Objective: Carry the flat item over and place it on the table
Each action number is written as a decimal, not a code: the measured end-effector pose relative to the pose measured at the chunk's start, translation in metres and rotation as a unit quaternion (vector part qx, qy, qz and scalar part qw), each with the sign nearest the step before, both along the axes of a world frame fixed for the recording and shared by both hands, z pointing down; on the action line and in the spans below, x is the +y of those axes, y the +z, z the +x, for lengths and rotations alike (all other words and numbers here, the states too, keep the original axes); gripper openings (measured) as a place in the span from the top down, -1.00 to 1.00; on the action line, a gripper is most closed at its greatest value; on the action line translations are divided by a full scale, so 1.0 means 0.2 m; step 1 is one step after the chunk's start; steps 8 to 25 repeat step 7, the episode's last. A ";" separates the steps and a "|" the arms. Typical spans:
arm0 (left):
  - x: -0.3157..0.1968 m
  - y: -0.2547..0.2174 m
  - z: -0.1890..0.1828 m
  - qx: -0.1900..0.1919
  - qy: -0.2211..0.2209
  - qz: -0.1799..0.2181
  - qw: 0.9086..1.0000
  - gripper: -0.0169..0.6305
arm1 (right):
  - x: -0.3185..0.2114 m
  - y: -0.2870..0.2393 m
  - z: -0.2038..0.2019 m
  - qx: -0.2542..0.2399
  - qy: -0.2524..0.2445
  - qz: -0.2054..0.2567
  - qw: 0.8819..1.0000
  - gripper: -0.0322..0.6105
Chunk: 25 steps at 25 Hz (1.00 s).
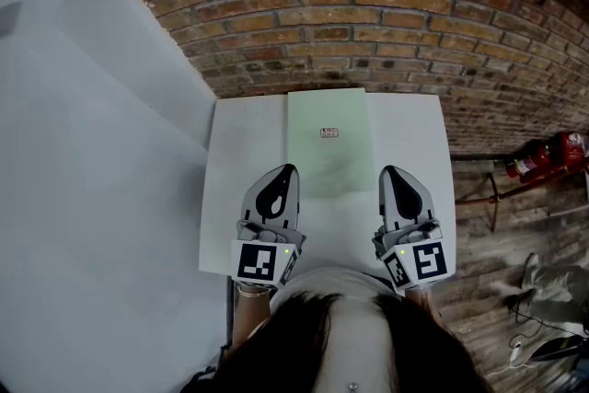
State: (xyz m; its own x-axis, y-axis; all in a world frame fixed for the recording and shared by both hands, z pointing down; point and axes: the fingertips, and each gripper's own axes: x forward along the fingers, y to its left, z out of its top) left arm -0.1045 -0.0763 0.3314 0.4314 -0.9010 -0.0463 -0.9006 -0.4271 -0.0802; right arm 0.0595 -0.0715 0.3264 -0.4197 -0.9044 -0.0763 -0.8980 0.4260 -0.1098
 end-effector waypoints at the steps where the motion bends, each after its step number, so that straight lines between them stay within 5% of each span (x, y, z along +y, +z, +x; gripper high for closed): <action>1: 0.00 0.00 0.00 0.000 0.000 0.000 1.000 0.90 | 0.00 0.00 0.00 0.000 0.000 -0.001 1.000 0.79; 25: 0.00 0.00 -0.01 0.002 -0.003 0.003 1.000 0.90 | -0.01 0.01 0.00 -0.001 0.000 -0.005 1.000 0.79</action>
